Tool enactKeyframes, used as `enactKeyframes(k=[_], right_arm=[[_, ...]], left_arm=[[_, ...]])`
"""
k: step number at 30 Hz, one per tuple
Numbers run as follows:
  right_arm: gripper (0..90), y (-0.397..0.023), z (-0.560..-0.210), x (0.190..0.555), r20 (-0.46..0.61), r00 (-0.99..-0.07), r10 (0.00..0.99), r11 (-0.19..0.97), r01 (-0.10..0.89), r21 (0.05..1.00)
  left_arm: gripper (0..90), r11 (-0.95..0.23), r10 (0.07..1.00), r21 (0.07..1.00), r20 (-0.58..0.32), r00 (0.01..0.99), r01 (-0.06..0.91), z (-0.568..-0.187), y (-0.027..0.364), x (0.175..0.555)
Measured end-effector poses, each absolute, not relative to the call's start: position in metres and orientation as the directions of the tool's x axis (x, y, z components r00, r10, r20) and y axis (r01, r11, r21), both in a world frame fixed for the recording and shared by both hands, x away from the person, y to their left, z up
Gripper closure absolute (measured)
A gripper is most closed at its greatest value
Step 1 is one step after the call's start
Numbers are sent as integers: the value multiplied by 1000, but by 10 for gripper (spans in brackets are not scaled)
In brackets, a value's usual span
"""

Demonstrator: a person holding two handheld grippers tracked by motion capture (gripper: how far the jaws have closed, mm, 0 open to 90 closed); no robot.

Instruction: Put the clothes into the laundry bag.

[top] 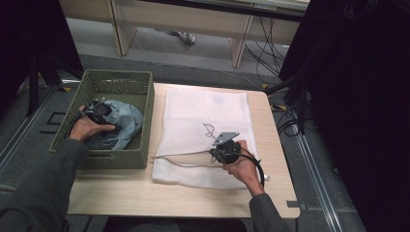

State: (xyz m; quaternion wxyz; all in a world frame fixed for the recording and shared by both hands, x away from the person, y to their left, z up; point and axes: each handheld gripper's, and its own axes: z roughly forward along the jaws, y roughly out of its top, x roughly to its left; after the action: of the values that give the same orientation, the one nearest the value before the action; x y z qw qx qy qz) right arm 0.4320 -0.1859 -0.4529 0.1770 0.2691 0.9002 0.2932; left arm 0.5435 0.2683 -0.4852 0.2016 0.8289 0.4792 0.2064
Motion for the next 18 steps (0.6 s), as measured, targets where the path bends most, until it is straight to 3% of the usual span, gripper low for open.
enactKeyframes(k=[2,4,8,10,18], right_arm=[[882,-185,-453,433,-166,-796,583,687,373,623],[882,-186,-454,434,-185,-806,563,700,346,625],[882,-185,-453,432,-168,-794,585,685,372,627],[883,-186,-452,433,-172,-795,582,685,365,631],[882,-186,-449,434,-166,-794,585,674,362,644]], left_arm=[[48,-422,890,529,87,448,736,-485,271,545],[221,-393,901,534,58,431,749,-482,276,544],[439,-408,893,560,82,442,721,-478,277,540],[491,-445,878,569,126,461,692,-476,275,536],[675,-365,901,656,68,429,661,-453,283,527]])
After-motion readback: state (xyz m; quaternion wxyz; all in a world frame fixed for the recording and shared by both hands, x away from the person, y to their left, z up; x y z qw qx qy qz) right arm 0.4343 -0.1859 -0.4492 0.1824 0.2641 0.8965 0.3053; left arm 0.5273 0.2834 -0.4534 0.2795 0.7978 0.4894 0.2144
